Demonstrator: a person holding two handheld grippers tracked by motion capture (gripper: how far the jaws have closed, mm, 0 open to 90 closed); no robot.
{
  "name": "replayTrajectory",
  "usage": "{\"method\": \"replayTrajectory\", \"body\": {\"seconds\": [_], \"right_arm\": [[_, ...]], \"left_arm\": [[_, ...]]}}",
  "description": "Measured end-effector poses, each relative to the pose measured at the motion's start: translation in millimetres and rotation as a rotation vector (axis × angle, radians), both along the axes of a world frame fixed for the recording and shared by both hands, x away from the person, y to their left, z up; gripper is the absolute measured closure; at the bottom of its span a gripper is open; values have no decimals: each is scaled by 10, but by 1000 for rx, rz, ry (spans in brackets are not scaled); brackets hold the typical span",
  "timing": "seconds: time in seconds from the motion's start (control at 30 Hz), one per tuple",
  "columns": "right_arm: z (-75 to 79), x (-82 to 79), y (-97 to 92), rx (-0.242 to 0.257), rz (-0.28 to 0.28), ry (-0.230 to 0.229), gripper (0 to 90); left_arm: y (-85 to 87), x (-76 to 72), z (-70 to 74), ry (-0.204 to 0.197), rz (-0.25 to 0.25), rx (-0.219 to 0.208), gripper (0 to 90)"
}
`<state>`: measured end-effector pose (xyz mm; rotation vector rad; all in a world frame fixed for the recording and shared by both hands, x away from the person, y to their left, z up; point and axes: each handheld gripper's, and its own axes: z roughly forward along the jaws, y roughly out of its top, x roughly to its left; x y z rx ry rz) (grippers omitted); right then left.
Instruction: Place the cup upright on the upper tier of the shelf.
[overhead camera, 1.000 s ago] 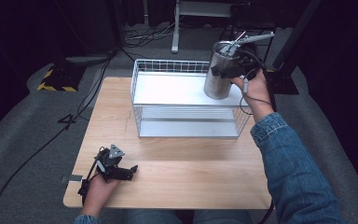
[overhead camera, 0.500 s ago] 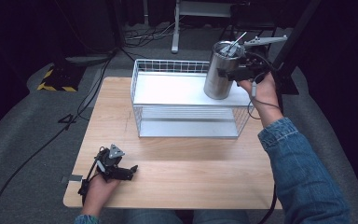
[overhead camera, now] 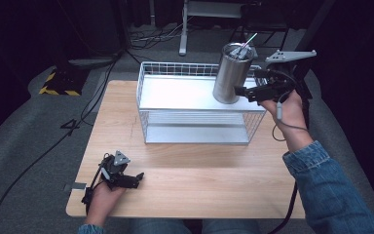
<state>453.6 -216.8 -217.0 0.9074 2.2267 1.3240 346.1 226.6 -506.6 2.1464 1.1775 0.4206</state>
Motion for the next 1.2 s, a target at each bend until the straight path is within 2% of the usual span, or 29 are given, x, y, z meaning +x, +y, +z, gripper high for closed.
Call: {"method": "replayTrajectory", "body": {"seconds": [0.13,0.3,0.4,0.57,0.63,0.8,1.03,1.07,1.13,1.17,1.2], "right_arm": [[-2,-165,-41,-14,29,-17,1],[-21,-347,-116,-3,52,-34,2],[-47,-413,-140,-7,61,-36,2],[-180,-609,-192,-17,99,-18,4],[-198,-631,-198,-18,104,-17,4],[-364,-805,-219,-21,137,0,12],[-620,-948,-240,-40,153,29,60],[-620,-948,-240,-40,153,29,60],[-742,-996,-248,-42,157,39,101],[-742,-996,-248,-42,157,39,101],[-831,-1026,-253,-29,160,49,120]], "left_arm": [[1,0,1,-1,-1,2,22],[-1,-1,0,0,1,-1,22],[-1,-1,0,0,1,0,22],[-1,-1,0,0,1,0,22],[-1,-1,0,0,1,0,22],[-1,-1,1,1,1,1,22],[-2,-1,0,0,1,0,22],[-2,-1,0,0,1,0,22],[-1,-1,1,1,1,1,22],[-1,-1,2,2,1,2,22],[-1,-1,1,1,1,1,22]]}}
